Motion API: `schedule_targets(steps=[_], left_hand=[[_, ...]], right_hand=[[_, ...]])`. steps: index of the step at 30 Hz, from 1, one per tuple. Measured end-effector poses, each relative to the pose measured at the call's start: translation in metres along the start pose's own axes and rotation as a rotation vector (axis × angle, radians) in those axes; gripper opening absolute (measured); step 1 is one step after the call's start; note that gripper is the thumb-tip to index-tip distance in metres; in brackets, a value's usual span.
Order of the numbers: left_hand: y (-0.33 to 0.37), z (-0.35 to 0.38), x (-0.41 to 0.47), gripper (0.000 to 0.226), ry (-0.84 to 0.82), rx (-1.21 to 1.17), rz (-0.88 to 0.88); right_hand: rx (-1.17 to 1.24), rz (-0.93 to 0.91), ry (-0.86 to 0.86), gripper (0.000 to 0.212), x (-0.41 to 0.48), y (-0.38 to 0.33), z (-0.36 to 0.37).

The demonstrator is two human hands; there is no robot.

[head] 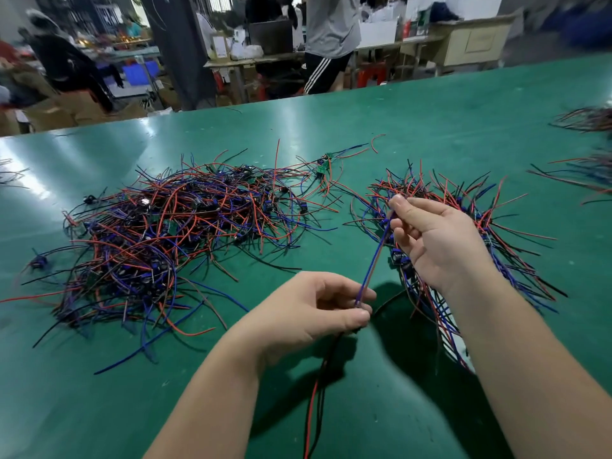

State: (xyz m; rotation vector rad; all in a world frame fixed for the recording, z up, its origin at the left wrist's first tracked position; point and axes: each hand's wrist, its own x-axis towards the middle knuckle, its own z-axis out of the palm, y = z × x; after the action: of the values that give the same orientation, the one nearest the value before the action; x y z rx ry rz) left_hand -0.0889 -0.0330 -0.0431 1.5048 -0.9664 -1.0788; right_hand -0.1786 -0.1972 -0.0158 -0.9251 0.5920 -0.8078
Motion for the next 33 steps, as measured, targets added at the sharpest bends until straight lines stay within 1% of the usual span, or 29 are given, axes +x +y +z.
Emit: schedule_targets(steps=[1,3,4,5,7,8,9,11,12,13,14,15,16,17,19,23,24,25,26,27,28,29,30,31,32,33], left_hand=[[-0.001,-0.005,-0.001,0.023,-0.025,0.006,-0.005],[-0.002,-0.010,-0.004,0.021,-0.104,0.064,-0.055],[-0.003,-0.008,-0.004,0.019,-0.097,0.073,-0.084],[-0.004,-0.005,-0.002,0.018,-0.030,0.051,-0.095],[-0.008,-0.002,0.007,0.015,0.199,-0.061,-0.083],[-0.009,-0.003,0.011,0.014,0.311,-0.119,-0.074],[-0.009,-0.005,0.015,0.014,0.399,-0.173,-0.069],[-0.009,-0.011,0.019,0.011,0.516,-0.282,-0.063],[-0.008,-0.013,0.019,0.010,0.543,-0.336,-0.056],[-0.006,-0.014,0.019,0.014,0.548,-0.390,-0.051],[-0.003,-0.014,0.019,0.021,0.533,-0.446,-0.046],[0.000,-0.013,0.019,0.030,0.503,-0.493,-0.043],[0.002,-0.012,0.018,0.038,0.475,-0.523,-0.045],[0.004,-0.011,0.017,0.045,0.452,-0.542,-0.052],[0.008,-0.011,0.016,0.054,0.434,-0.592,-0.058],[0.013,-0.014,0.013,0.054,0.421,-0.699,-0.043],[0.012,-0.016,0.013,0.051,0.439,-0.676,-0.042],[0.011,-0.017,0.013,0.046,0.475,-0.606,-0.045],[0.008,-0.018,0.013,0.038,0.539,-0.450,-0.054],[0.005,-0.021,0.014,0.029,0.632,-0.186,-0.065],[0.000,-0.024,0.013,0.021,0.742,0.156,-0.064],[-0.005,-0.027,0.012,0.017,0.817,0.488,-0.070],[-0.011,-0.030,0.012,0.027,0.858,0.747,-0.094],[-0.016,-0.032,0.011,0.038,0.874,0.890,-0.172],[-0.020,-0.035,0.009,0.047,0.877,0.954,-0.281],[-0.022,-0.038,0.009,0.053,0.873,0.987,-0.381]], right_hand=[[0.022,-0.008,0.012,0.007,0.000,-0.001,0.000],[0.134,-0.034,0.088,0.017,0.004,-0.008,-0.003],[0.201,-0.050,0.144,0.019,0.006,-0.013,-0.006],[0.244,-0.066,0.196,0.018,0.008,-0.018,-0.008],[0.217,-0.093,0.240,0.016,0.009,-0.020,-0.009],[0.147,-0.104,0.216,0.017,0.007,-0.017,-0.007],[0.039,-0.116,0.156,0.018,0.004,-0.012,-0.003],[-0.285,-0.144,-0.059,0.018,-0.006,0.002,0.006],[-0.482,-0.155,-0.194,0.016,-0.013,0.009,0.011],[-0.670,-0.158,-0.314,0.012,-0.019,0.016,0.015],[-0.833,-0.165,-0.397,0.010,-0.024,0.023,0.017],[-0.975,-0.211,-0.435,0.012,-0.028,0.031,0.019],[-1.082,-0.297,-0.433,0.015,-0.030,0.036,0.019],[-1.137,-0.389,-0.407,0.016,-0.031,0.040,0.020],[-1.128,-0.497,-0.356,0.015,-0.033,0.040,0.021],[-0.962,-0.534,-0.290,0.010,-0.034,0.025,0.020],[-0.954,-0.593,-0.238,0.010,-0.033,0.019,0.017],[-0.999,-0.681,-0.165,0.010,-0.031,0.012,0.013],[-1.080,-0.758,-0.078,0.010,-0.028,0.005,0.008],[-1.176,-0.797,0.018,0.009,-0.024,-0.003,0.002],[-1.279,-0.779,0.099,0.008,-0.020,-0.011,-0.005],[-1.384,-0.709,0.149,0.006,-0.015,-0.017,-0.014],[-1.487,-0.598,0.182,0.006,-0.009,-0.022,-0.023],[-1.582,-0.466,0.201,0.007,-0.004,-0.025,-0.031],[-1.654,-0.342,0.212,0.010,-0.001,-0.027,-0.037],[-1.701,-0.259,0.218,0.013,0.001,-0.029,-0.042]])
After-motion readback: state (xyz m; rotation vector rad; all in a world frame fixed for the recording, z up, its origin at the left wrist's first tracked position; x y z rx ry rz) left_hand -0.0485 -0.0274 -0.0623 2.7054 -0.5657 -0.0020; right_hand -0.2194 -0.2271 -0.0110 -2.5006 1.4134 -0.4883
